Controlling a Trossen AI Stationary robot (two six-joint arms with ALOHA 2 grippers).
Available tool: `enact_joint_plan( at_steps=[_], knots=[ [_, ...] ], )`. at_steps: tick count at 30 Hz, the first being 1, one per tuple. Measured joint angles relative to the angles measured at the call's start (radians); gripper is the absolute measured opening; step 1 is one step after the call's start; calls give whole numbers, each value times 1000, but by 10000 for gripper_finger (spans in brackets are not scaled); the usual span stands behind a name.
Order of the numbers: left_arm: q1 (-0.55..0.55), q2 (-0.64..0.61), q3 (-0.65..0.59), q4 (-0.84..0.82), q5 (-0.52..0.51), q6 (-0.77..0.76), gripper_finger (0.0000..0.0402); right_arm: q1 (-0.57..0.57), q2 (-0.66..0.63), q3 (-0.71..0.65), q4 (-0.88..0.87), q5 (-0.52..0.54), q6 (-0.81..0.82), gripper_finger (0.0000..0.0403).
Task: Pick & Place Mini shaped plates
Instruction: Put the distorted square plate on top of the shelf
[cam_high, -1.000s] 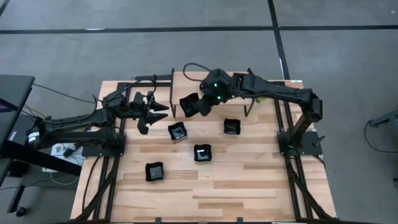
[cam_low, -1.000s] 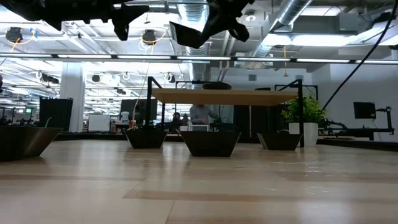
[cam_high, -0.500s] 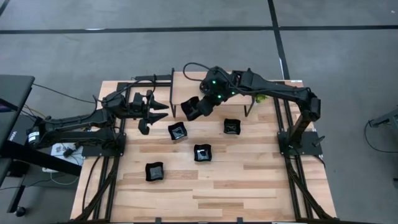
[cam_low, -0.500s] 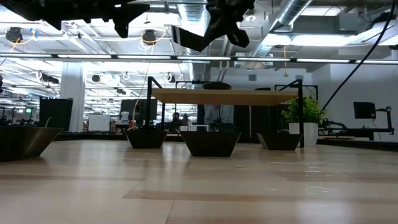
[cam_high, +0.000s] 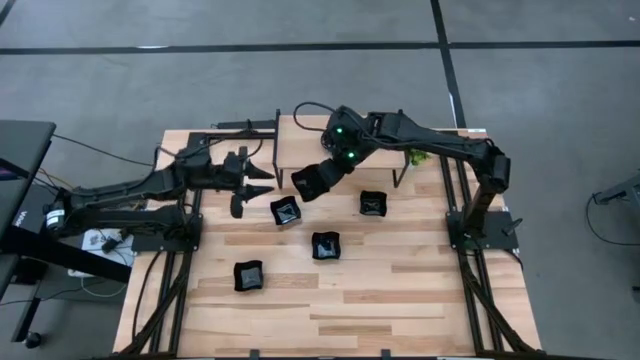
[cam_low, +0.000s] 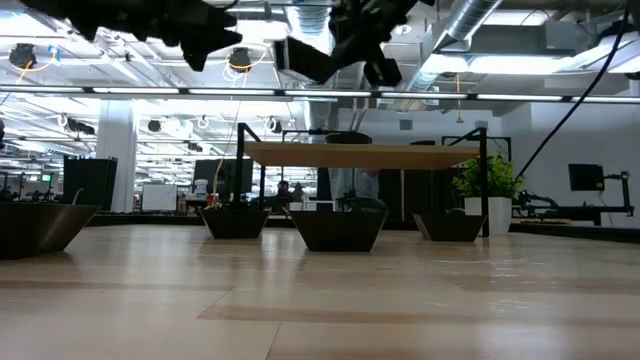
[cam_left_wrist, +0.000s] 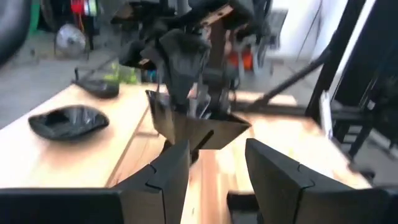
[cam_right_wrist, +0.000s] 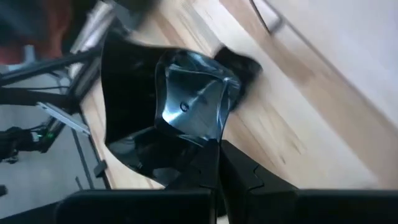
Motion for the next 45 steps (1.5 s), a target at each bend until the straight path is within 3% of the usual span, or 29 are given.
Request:
enact_joint_plan(
  at_steps=[6, 11, 16, 24, 33, 45],
  knots=[
    [-26, 87, 247, -337, -7, 160, 159, -1, 48, 0, -83, -17, 59, 0],
    [-66, 198, 423, -626, -99, 315, 159, -4, 78, 0, -79, -123, 82, 0],
    [-151, 308, 519, -762, -164, 486, 159, -7, 77, 0, -79, -142, 103, 0],
    [-308, 446, 611, -776, -441, 691, 159, -12, 77, 0, -78, -142, 124, 0],
    [-363, 472, 620, -775, -483, 765, 159, -12, 77, 0, -79, -137, 145, 0],
    [-370, 472, 620, -727, -480, 717, 159, 32, 77, 0, -62, -85, 191, 0]
  ],
)
